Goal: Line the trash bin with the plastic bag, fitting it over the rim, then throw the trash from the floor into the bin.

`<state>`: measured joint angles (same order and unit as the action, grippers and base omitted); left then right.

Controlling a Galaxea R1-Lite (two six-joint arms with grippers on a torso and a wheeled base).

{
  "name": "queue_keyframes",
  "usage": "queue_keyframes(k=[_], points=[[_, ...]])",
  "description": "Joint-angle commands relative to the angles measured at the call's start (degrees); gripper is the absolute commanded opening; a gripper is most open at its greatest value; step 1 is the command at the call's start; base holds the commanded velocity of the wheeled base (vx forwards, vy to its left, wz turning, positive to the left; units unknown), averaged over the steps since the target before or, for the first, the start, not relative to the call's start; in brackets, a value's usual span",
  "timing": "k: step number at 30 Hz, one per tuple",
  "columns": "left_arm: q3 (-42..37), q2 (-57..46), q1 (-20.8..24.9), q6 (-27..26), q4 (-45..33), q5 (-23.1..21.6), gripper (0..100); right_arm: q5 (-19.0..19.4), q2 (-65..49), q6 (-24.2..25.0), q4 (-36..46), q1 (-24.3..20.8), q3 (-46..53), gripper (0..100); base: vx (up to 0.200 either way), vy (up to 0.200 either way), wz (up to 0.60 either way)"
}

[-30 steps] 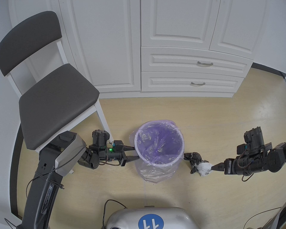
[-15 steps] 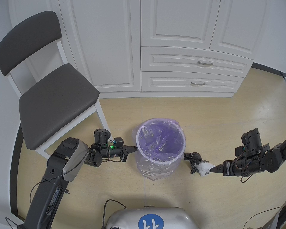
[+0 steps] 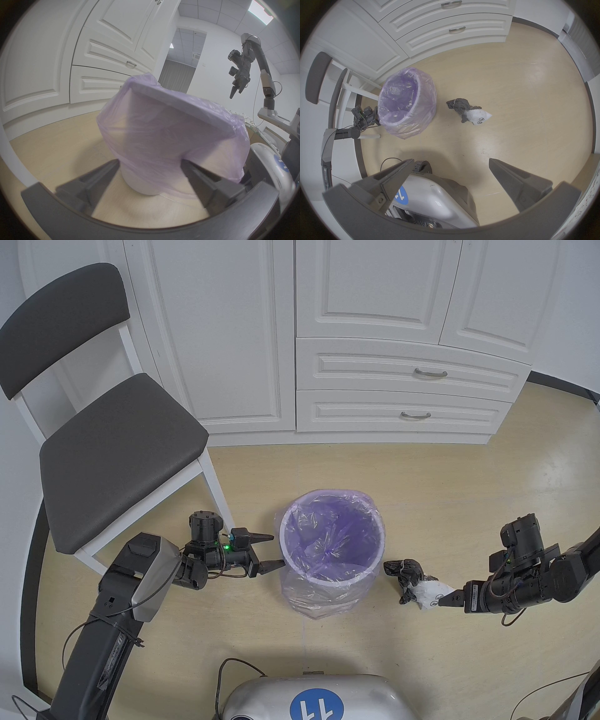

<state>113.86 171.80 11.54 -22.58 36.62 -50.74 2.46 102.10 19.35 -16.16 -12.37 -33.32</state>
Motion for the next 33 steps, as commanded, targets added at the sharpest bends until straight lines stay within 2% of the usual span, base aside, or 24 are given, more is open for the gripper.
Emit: queue_keyframes(k=[1,4,6,9,12,17,22,30,33], points=[[-6.7,-5.2,-1.0,-1.9,0.0,0.6,100,0.0,0.3,0.0,0.0,-0.1,0.1,100,0.0,0.0,0.0],[-15.6,-10.7,-1.3,-3.9,-0.1,1.3,100,0.0,0.1,0.0,0.0,-0.1,0.1,100,0.0,0.0,0.0],[-20.8,-14.3,-1.7,-4.9,-0.1,3.4,100,0.0,0.3,0.0,0.0,-0.1,0.0,100,0.0,0.0,0.0],[-25.3,-17.8,-2.1,-5.7,-0.1,5.3,100,0.0,0.4,-0.1,0.0,-0.5,0.1,100,0.0,0.0,0.0],[-29.9,-20.6,-2.2,-6.5,-0.1,5.4,100,0.0,0.1,0.0,0.0,-0.8,0.2,100,0.0,0.0,0.0],[-38.0,-25.2,0.2,-8.7,-0.1,5.6,100,0.0,-0.3,-0.1,0.0,-0.8,0.4,100,0.0,0.0,0.0],[-41.3,-25.4,3.6,-8.9,-0.1,5.6,100,0.0,-0.3,-0.2,0.0,-0.8,0.4,100,0.0,0.0,0.0],[-42.3,-24.1,5.8,-8.9,0.0,5.6,100,0.0,0.1,-0.3,0.1,-1.0,0.5,100,0.0,0.0,0.0],[-40.5,-21.8,6.1,-8.9,0.1,7.9,100,0.0,0.3,-0.3,0.1,-1.2,0.5,100,0.0,0.0,0.0]])
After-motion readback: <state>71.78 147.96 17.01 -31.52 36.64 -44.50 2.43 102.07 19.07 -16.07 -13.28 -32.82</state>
